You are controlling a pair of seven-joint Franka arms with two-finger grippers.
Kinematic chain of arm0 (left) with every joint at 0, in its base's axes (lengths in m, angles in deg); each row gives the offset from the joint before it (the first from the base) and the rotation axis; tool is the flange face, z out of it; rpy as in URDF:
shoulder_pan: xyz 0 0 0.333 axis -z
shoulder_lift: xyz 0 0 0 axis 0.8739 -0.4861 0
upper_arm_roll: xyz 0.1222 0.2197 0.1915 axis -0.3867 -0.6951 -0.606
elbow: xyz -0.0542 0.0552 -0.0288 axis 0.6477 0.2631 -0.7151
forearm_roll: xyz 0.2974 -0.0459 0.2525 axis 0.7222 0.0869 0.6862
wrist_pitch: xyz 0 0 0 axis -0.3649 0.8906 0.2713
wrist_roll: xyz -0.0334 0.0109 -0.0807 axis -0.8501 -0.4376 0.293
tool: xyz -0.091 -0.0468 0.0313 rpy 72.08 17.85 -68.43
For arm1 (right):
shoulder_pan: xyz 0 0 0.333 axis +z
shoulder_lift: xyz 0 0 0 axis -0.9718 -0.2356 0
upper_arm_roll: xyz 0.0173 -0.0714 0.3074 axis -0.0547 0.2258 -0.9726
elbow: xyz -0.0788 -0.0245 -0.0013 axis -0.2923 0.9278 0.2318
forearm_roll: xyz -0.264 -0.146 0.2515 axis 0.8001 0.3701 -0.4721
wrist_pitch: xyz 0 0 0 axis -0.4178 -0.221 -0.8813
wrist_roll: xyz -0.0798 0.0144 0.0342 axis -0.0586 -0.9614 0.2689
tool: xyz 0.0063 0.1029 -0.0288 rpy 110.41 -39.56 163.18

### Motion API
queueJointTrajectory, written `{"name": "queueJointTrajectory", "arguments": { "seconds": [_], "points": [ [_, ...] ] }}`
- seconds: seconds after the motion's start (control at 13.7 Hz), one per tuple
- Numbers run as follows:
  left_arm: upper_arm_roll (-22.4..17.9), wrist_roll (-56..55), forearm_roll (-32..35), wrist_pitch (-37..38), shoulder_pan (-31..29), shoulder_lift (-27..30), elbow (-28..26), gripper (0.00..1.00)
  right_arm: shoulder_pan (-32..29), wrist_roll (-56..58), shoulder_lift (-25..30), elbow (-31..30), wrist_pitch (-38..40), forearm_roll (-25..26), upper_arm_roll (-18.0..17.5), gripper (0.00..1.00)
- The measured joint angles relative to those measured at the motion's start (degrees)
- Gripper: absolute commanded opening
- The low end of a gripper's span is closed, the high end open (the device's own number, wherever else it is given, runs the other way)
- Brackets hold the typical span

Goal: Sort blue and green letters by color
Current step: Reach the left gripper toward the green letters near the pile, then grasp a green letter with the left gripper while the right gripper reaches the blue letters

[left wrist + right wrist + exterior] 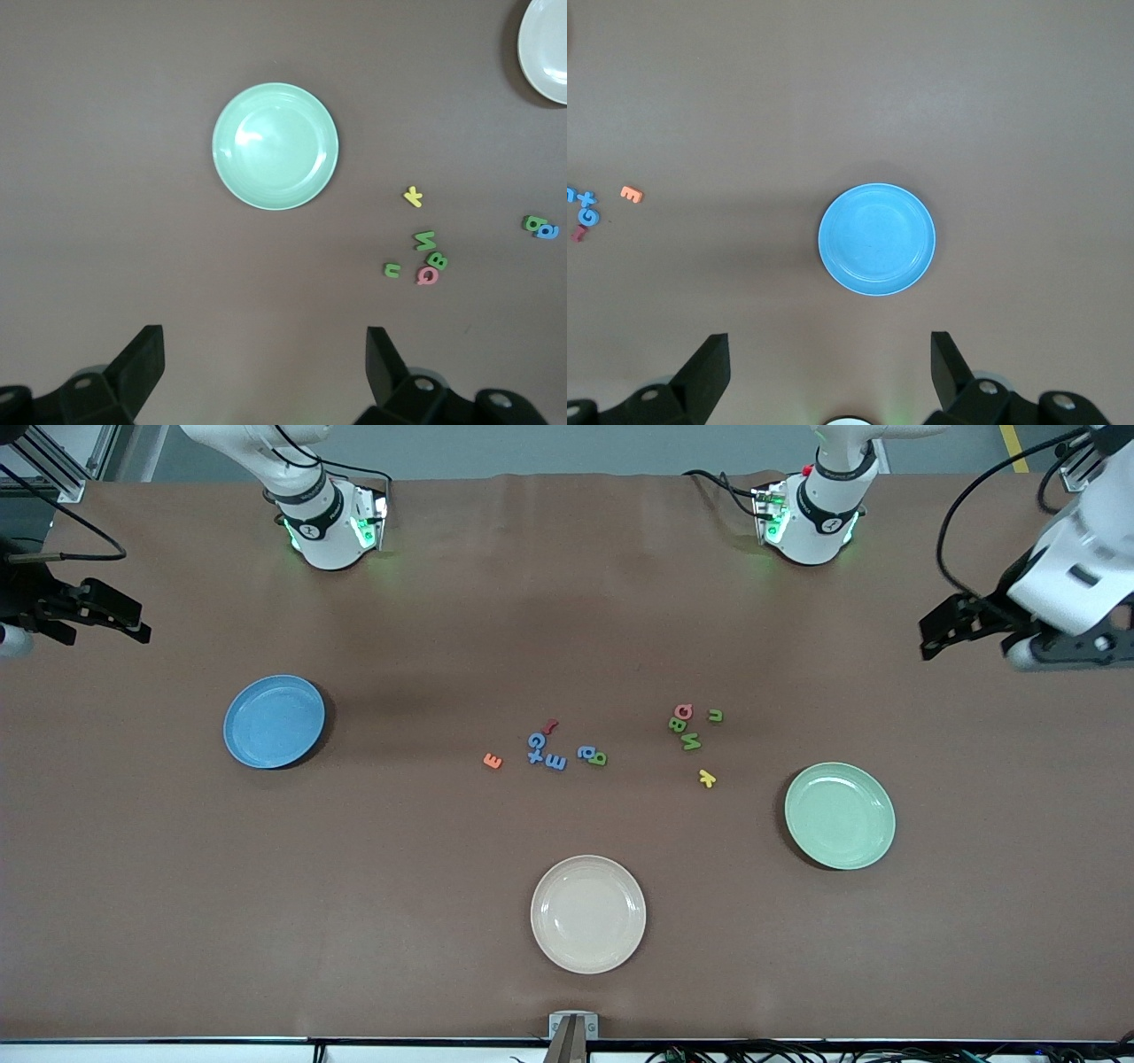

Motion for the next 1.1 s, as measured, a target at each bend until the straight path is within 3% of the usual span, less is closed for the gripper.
{"name": "queueJointTrajectory", "arguments": {
  "seconds": [0.51, 1.1],
  "points": [
    [8.8, -20.6, 0.0, -10.7, 1.4, -12.0, 0.0, 1.00, 0.0, 0.0, 0.0, -0.2, 0.1, 0.0, 0.0, 1.00],
    [9.3, -52.5, 1.1, -29.4, 12.2, -28.1, -0.1, 0.97, -0.6, 0.0, 0.0, -0.4, 0.2, 0.0, 0.0, 1.00]
  ]
}}
